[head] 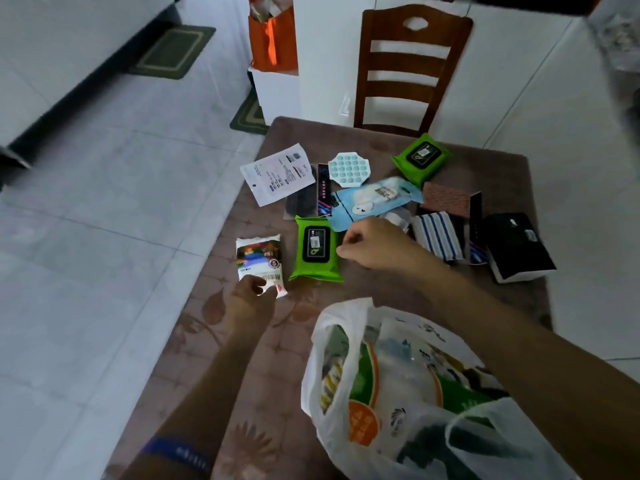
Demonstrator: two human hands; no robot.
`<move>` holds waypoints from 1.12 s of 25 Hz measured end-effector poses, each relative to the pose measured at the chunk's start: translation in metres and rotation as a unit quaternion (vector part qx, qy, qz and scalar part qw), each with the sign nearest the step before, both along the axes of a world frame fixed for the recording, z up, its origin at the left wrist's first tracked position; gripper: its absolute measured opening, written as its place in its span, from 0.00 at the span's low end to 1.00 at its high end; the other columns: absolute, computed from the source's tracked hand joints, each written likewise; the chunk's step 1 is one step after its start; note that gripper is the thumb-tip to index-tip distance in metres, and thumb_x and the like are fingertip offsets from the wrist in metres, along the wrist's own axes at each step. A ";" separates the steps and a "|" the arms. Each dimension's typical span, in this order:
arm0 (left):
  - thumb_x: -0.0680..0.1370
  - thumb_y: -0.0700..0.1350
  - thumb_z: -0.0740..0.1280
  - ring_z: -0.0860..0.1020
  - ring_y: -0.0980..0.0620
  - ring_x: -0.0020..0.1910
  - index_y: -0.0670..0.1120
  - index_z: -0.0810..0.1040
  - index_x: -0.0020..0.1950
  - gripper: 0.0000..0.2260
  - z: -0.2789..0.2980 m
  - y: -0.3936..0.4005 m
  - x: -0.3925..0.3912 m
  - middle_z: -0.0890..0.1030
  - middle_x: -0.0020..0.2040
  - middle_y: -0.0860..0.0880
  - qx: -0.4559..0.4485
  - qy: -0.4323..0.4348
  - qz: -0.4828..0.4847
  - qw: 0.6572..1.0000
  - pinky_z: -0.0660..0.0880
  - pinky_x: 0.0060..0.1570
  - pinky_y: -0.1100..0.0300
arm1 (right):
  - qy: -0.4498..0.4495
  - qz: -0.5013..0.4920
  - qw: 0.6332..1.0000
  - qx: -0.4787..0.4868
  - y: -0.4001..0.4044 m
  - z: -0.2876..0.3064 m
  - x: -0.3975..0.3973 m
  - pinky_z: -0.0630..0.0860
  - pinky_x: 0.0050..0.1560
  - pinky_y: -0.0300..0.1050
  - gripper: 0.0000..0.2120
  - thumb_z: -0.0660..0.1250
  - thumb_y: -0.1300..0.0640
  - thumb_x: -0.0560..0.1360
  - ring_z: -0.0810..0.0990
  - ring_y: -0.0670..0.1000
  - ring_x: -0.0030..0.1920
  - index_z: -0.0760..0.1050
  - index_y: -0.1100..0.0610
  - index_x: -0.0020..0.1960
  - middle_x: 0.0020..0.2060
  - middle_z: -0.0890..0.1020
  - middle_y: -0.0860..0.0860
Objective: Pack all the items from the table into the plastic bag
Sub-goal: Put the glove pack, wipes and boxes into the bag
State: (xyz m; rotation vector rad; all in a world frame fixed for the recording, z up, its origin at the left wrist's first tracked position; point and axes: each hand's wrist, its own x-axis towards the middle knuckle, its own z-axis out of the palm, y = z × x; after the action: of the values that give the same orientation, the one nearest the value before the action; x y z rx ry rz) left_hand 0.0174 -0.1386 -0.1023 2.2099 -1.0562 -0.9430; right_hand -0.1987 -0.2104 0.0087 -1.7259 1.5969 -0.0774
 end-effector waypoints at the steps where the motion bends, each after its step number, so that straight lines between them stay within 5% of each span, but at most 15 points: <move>1: 0.73 0.45 0.70 0.79 0.40 0.52 0.43 0.79 0.56 0.13 -0.015 -0.007 0.007 0.82 0.54 0.41 0.022 -0.046 -0.016 0.999 0.73 0.47 0.55 | -0.014 -0.031 0.997 0.066 -0.018 -0.028 0.009 0.80 0.40 0.48 0.12 0.70 0.49 0.72 0.83 0.55 0.42 0.80 0.58 0.48 0.43 0.84 0.55; 4: 0.72 0.48 0.68 0.77 0.37 0.56 0.42 0.75 0.64 0.21 -0.052 -0.023 0.022 0.77 0.60 0.38 0.017 -0.185 -0.075 0.980 0.76 0.53 0.46 | -0.039 -0.138 0.969 0.201 -0.050 -0.096 0.029 0.79 0.31 0.47 0.20 0.72 0.50 0.72 0.80 0.57 0.37 0.73 0.63 0.55 0.45 0.79 0.58; 6: 0.73 0.50 0.65 0.77 0.37 0.57 0.42 0.76 0.65 0.22 -0.064 -0.034 0.017 0.78 0.60 0.38 -0.050 -0.180 -0.157 0.970 0.75 0.57 0.45 | -0.032 -0.152 0.958 0.239 -0.056 -0.121 0.036 0.77 0.31 0.47 0.24 0.72 0.49 0.72 0.79 0.57 0.39 0.68 0.62 0.60 0.47 0.76 0.59; 9: 0.76 0.46 0.68 0.76 0.45 0.60 0.45 0.72 0.70 0.22 -0.065 -0.061 -0.020 0.78 0.62 0.45 -0.024 -0.007 -0.181 0.983 0.72 0.60 0.53 | -0.099 -0.223 0.928 0.281 -0.064 -0.152 0.037 0.78 0.37 0.48 0.27 0.73 0.47 0.72 0.78 0.56 0.46 0.67 0.58 0.63 0.53 0.75 0.56; 11: 0.72 0.47 0.69 0.79 0.47 0.56 0.50 0.73 0.68 0.24 -0.069 -0.078 -0.042 0.80 0.60 0.48 0.015 0.149 -0.070 0.986 0.76 0.59 0.49 | -0.161 -0.299 0.895 0.291 -0.065 -0.162 0.036 0.74 0.28 0.42 0.28 0.74 0.45 0.70 0.78 0.52 0.37 0.71 0.60 0.62 0.48 0.78 0.56; 13: 0.63 0.52 0.70 0.82 0.45 0.50 0.51 0.78 0.61 0.26 -0.071 -0.080 -0.053 0.84 0.52 0.48 0.017 0.208 0.027 0.978 0.80 0.53 0.46 | -0.188 -0.336 0.881 0.274 -0.064 -0.162 0.033 0.66 0.22 0.35 0.23 0.75 0.45 0.69 0.71 0.49 0.26 0.75 0.59 0.54 0.36 0.76 0.54; 15: 0.64 0.45 0.74 0.83 0.48 0.45 0.46 0.80 0.55 0.20 -0.046 -0.068 -0.065 0.85 0.48 0.48 0.019 0.213 0.046 0.976 0.81 0.45 0.53 | -0.213 -0.328 0.878 0.277 -0.062 -0.146 0.021 0.69 0.23 0.37 0.20 0.77 0.47 0.66 0.72 0.49 0.24 0.77 0.59 0.49 0.32 0.76 0.52; 18: 0.70 0.32 0.71 0.81 0.51 0.42 0.42 0.79 0.52 0.12 0.004 -0.035 -0.074 0.84 0.47 0.45 -0.008 0.288 0.027 0.957 0.77 0.34 0.66 | -0.271 -0.304 0.864 0.294 -0.042 -0.100 -0.003 0.82 0.41 0.47 0.20 0.79 0.50 0.62 0.85 0.53 0.38 0.81 0.58 0.50 0.41 0.85 0.54; 21: 0.76 0.36 0.68 0.83 0.49 0.44 0.41 0.81 0.53 0.07 0.066 0.011 -0.067 0.85 0.48 0.44 -0.057 0.407 -0.003 0.912 0.80 0.40 0.61 | -0.385 -0.328 0.823 0.259 0.000 -0.038 -0.036 0.77 0.36 0.42 0.12 0.71 0.53 0.73 0.82 0.51 0.43 0.80 0.55 0.54 0.45 0.84 0.53; 25: 0.75 0.52 0.67 0.81 0.53 0.42 0.38 0.80 0.47 0.16 0.139 0.088 -0.040 0.83 0.41 0.45 -0.206 0.306 -0.129 0.921 0.78 0.42 0.65 | -0.523 -0.364 0.759 0.137 0.088 0.050 -0.092 0.83 0.43 0.51 0.17 0.68 0.57 0.68 0.85 0.57 0.49 0.80 0.56 0.56 0.50 0.86 0.56; 28: 0.69 0.63 0.69 0.79 0.54 0.51 0.49 0.80 0.55 0.23 0.164 0.127 -0.037 0.82 0.51 0.53 -0.237 0.179 -0.306 0.905 0.75 0.47 0.67 | -0.518 -0.305 0.792 0.108 0.161 0.091 -0.122 0.83 0.40 0.50 0.26 0.82 0.53 0.53 0.85 0.59 0.48 0.85 0.55 0.51 0.49 0.86 0.58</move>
State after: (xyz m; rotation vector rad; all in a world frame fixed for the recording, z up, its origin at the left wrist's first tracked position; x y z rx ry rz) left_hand -0.0200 -0.0111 0.0616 1.2584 -1.6228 -1.1358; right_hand -0.3205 -0.0499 0.0993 -0.6427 1.1321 -0.9494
